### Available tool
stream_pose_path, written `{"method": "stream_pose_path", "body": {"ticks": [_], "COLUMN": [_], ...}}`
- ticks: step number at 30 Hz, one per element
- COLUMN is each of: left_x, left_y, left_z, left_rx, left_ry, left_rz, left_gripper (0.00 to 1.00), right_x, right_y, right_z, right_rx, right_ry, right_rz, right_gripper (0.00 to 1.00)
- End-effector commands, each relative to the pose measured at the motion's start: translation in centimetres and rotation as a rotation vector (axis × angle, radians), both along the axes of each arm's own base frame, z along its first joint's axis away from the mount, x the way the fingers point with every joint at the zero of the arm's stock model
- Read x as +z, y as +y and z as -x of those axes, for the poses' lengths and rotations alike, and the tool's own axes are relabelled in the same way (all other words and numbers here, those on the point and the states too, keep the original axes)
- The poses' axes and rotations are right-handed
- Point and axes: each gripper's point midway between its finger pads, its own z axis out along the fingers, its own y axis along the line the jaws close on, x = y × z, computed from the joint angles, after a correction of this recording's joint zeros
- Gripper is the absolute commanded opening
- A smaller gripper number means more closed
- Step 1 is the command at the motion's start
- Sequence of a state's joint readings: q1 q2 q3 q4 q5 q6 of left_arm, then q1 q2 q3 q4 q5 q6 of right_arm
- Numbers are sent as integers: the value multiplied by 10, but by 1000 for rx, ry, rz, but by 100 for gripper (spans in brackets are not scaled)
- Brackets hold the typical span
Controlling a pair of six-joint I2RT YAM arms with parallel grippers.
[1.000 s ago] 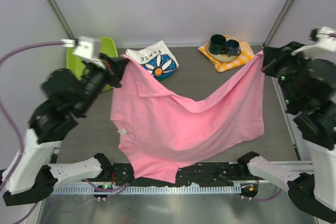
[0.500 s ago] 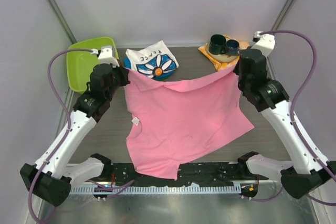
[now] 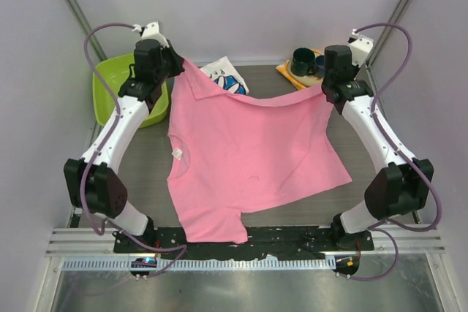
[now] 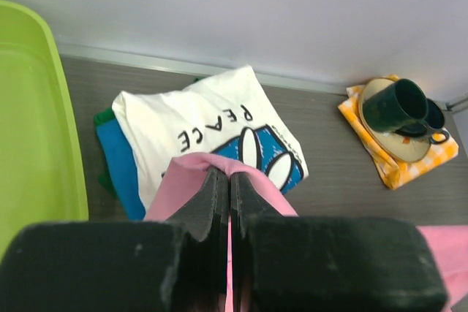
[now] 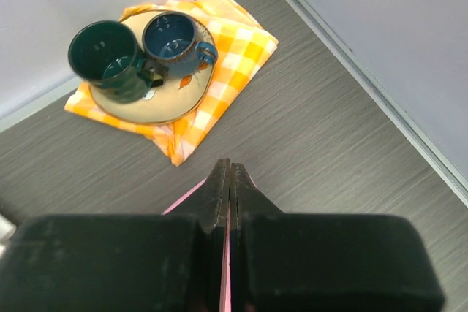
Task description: Fold and stack the t-shirts
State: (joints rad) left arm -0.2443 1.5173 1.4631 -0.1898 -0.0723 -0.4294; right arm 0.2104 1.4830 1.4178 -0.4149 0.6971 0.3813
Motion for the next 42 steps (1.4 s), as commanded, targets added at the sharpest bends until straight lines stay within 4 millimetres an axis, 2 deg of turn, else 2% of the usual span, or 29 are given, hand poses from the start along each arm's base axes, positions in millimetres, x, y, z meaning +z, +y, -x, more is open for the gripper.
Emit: {"method": "stream_pose_path", "body": {"ticks": [1,3,4,6,7,8,9,10,11,13,16,17,18,20,21,22,23,24,25,26,28,29,31,32,33,34,35,37,42], "left_x": [20,24,1,10,-14,2,-4,-7,-6,5,46,56,88,87,119,112,84,96,80,33,11,-40,-64,-107,-121,-128,-157,-190,-227], "left_y": [7,12,12,16,17,18,22,24,28,30,26,23,21,9,9,6,-10,-5,-10,-29,-33,-49,-50,-58,-59,-53,-52,-41,-43], "left_z": [-47,-66,-81,-98,-112,-120,-128,-132,-144,-148,-136,-129,-110,-84,-51,-34,-14,18,39,60,103,126,161,186,198,210,228,251,301], "left_rx": [0,9,11,22,31,37,46,59,92,99,82,63,50,30,29,43,23,57,47,3,-9,-55,-65,-88,-85,-65,-55,-25,-63], "left_ry": [-83,-93,-48,-69,-24,-56,-46,-32,-44,-65,-127,-134,-178,-133,-178,-139,-64,-76,-20,86,142,252,292,378,403,399,461,541,695], "left_rz": [21,26,18,22,13,23,24,22,18,24,67,86,108,149,164,157,136,134,131,96,93,72,84,74,78,86,82,60,58], "left_gripper": [0,0,0,0,0,24,52,90,99,100,100,100,100,100,100,100,100,100,100,100,100,100,100,100,100,100,100,100,100], "right_x": [37,19,27,6,10,7,4,-4,-4,1,18,44,41,79,70,72,86,63,55,49,24,13,-14,-24,-46,-45,-50,-72,-113], "right_y": [-12,-15,-21,-24,-28,-29,-30,-34,-35,-37,-40,-38,-37,-30,-21,-12,-5,12,22,30,55,61,75,77,78,81,78,81,100], "right_z": [-36,-54,-62,-82,-91,-97,-103,-112,-116,-119,-108,-94,-86,-57,-44,-34,-13,1,13,27,62,74,105,115,127,138,144,156,174], "right_rx": [-53,-70,-88,-100,-105,-109,-115,-137,-145,-162,-167,-157,-147,-101,-64,-21,12,64,102,136,225,246,317,329,339,370,362,387,460], "right_ry": [-166,-131,-155,-115,-126,-124,-123,-111,-113,-119,-161,-214,-211,-284,-246,-237,-256,-174,-139,-111,-20,18,87,104,142,124,126,177,309], "right_rz": [-66,-55,-58,-49,-52,-49,-52,-42,-38,-28,-37,-52,-60,-98,-107,-124,-142,-137,-128,-117,-96,-90,-113,-126,-136,-162,-168,-192,-231], "right_gripper": [1,1,1,1,1,1,53,93,99,100,100,100,100,100,100,100,100,100,100,100,100,100,100,100,100,100,100,100,100]}}
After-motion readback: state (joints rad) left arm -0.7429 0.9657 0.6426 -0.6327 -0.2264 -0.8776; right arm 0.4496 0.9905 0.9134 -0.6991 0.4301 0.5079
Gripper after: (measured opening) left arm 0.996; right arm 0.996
